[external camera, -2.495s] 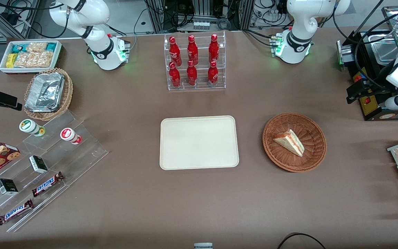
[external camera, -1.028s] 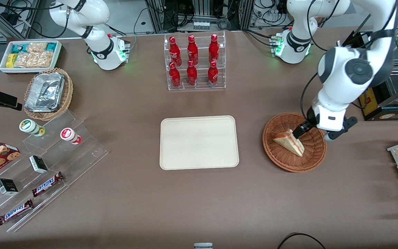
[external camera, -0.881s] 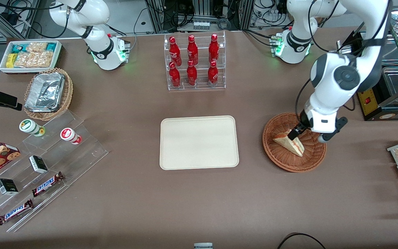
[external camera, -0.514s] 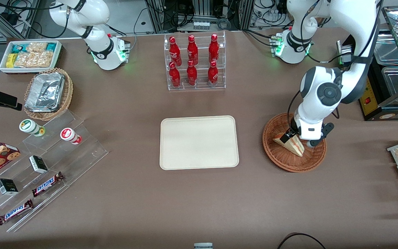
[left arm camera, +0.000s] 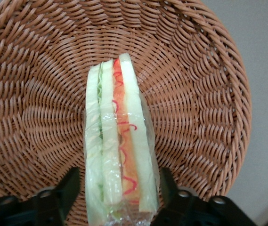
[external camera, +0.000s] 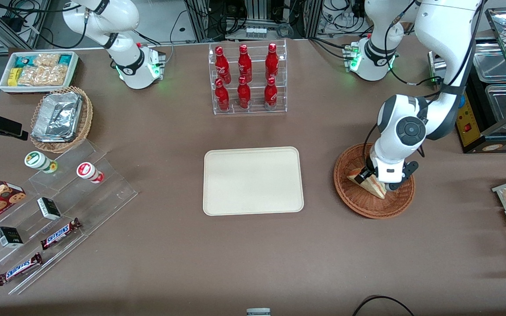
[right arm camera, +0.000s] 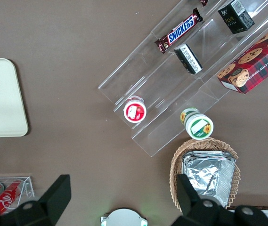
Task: Place sandwich from basket to tray
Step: 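Lower the left gripper and close it on the wrapped sandwich, then lift the sandwich and carry it over the cream tray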
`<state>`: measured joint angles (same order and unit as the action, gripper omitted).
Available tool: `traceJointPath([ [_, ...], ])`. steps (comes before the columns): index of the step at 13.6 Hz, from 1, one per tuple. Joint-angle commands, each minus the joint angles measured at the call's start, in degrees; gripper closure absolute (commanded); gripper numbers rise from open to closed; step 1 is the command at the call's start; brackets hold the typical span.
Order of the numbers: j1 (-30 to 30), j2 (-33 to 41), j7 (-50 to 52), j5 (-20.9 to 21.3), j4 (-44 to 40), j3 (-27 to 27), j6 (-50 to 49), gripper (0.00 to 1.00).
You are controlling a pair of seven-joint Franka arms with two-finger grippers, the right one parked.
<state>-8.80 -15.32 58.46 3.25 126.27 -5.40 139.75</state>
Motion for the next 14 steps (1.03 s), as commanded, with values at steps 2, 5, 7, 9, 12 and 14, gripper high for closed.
traceJointPath([
  [2,0.0,1.2,1.9,1.1,-0.1,0.4,0.0,1.00],
  [5,-0.2,7.0,-0.3,1.2,-4.4,0.3,-11.1,1.00],
  [7,-1.3,6.8,-1.8,1.2,-12.5,-1.4,-19.5,1.00],
  [9,-3.5,4.4,-2.6,1.1,-20.6,-3.6,-23.7,1.00],
  [12,-10.5,-1.2,-4.1,0.4,-29.8,-5.2,-27.4,1.00],
  [14,-13.8,-5.3,-5.5,0.3,-34.1,-5.4,-26.9,1.00],
])
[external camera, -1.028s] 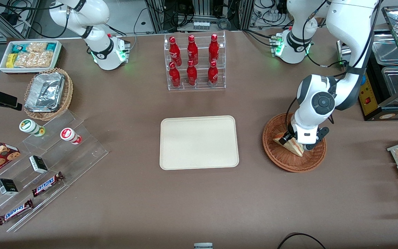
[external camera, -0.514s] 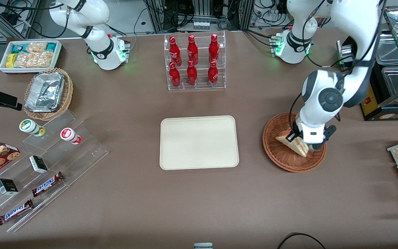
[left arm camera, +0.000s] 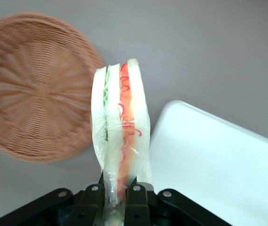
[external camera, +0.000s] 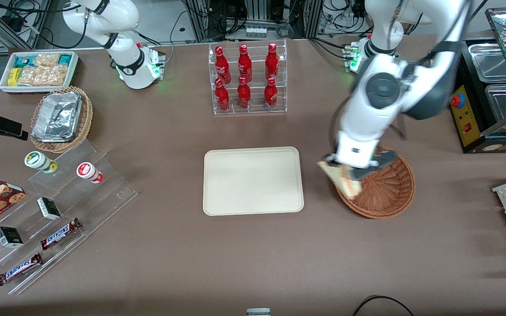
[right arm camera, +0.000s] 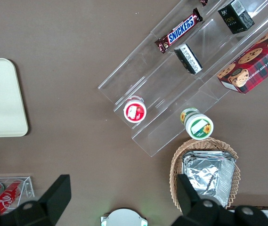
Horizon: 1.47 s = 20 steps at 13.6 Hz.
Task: Place sandwich from basket to tray
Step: 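Lift the sandwich and carry it over the cream tray, then lower the sandwich onto the tray and open the left gripper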
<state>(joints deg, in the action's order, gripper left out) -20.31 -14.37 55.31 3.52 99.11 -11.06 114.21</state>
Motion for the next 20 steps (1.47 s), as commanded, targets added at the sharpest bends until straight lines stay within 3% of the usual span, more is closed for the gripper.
traceJointPath([
  [1,-3.8,-8.8,-4.2,-0.9,-9.4,-1.1,-1.3,1.00],
  [5,-9.0,-19.1,-7.3,-1.1,-19.1,-2.8,-0.1,1.00],
  [9,-13.3,-24.2,-8.6,0.7,-20.0,-2.7,6.4,1.00],
  [17,-17.0,-31.8,-8.3,4.7,-22.9,-2.4,8.0,1.00],
  [18,-17.1,-32.2,-8.2,4.7,-22.9,-2.4,8.1,0.85],
  [19,-17.1,-32.5,-8.0,4.7,-22.9,-2.4,8.2,0.36],
  [20,-17.1,-32.4,-8.1,4.7,-22.9,-2.4,8.1,0.21],
])
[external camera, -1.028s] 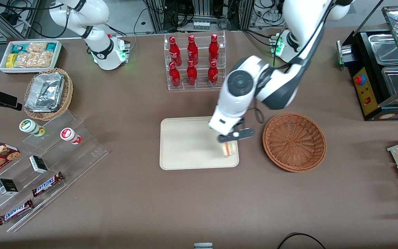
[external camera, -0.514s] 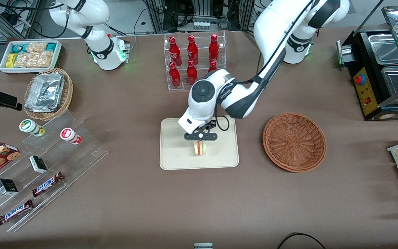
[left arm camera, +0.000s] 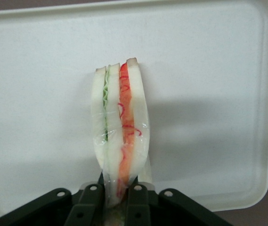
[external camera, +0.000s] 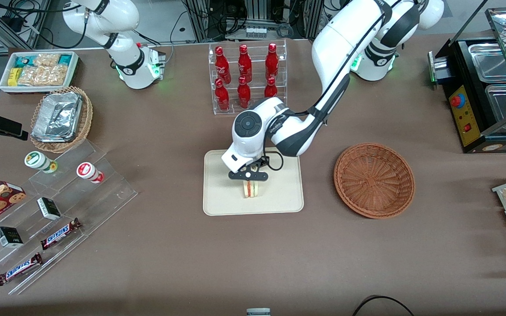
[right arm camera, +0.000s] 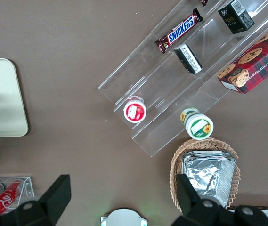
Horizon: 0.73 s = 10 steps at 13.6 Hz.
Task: Place sandwich from basket to tray
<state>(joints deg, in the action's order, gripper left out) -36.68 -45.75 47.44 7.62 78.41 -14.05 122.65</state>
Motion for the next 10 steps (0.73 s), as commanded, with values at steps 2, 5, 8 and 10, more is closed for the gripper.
traceJointPath([
  [2,-0.7,-0.3,-0.2,0.6,-2.2,0.8,-0.4,0.01],
  [5,0.0,3.7,0.1,0.0,-1.9,0.9,-1.2,0.00],
  [8,2.4,10.9,0.3,-0.5,-1.4,0.7,-9.5,0.00],
  [10,4.7,16.0,0.2,-2.9,0.2,0.7,-13.6,0.00],
])
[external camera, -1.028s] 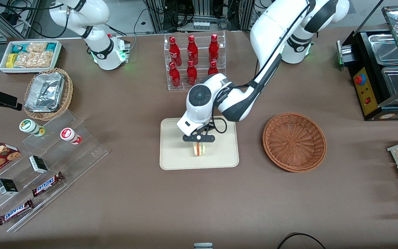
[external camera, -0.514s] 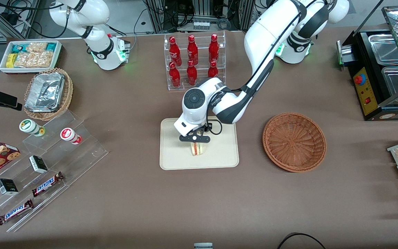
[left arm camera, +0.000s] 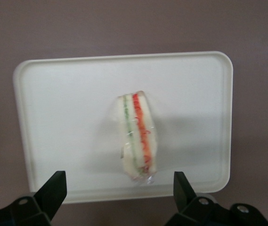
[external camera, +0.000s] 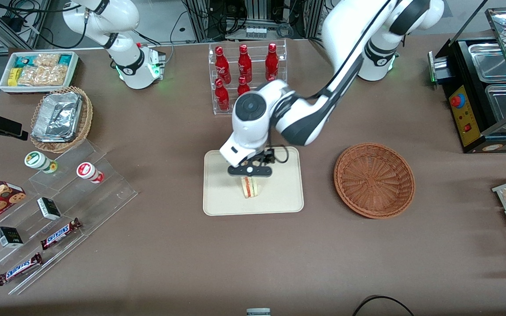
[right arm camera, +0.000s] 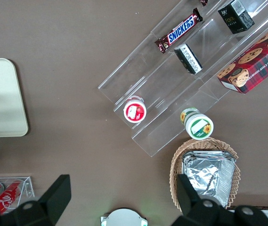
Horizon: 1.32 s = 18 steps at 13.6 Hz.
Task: Place sandwich from basket to tray
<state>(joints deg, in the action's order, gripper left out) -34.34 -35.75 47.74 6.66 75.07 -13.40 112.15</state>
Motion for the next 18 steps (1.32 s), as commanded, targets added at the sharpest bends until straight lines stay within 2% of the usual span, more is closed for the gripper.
traceJointPath([
  [1,3.8,9.5,-0.1,-2.2,6.0,0.1,-3.9,0.00],
  [4,11.3,23.4,-1.1,-2.3,18.8,0.0,-3.4,0.00],
  [7,17.2,32.6,-7.5,-2.8,24.7,0.2,-5.0,0.00],
  [12,28.1,38.2,-24.8,-4.2,24.2,0.2,-15.1,0.00],
  [18,36.9,37.9,-39.7,-5.1,17.9,1.6,-22.8,0.00],
])
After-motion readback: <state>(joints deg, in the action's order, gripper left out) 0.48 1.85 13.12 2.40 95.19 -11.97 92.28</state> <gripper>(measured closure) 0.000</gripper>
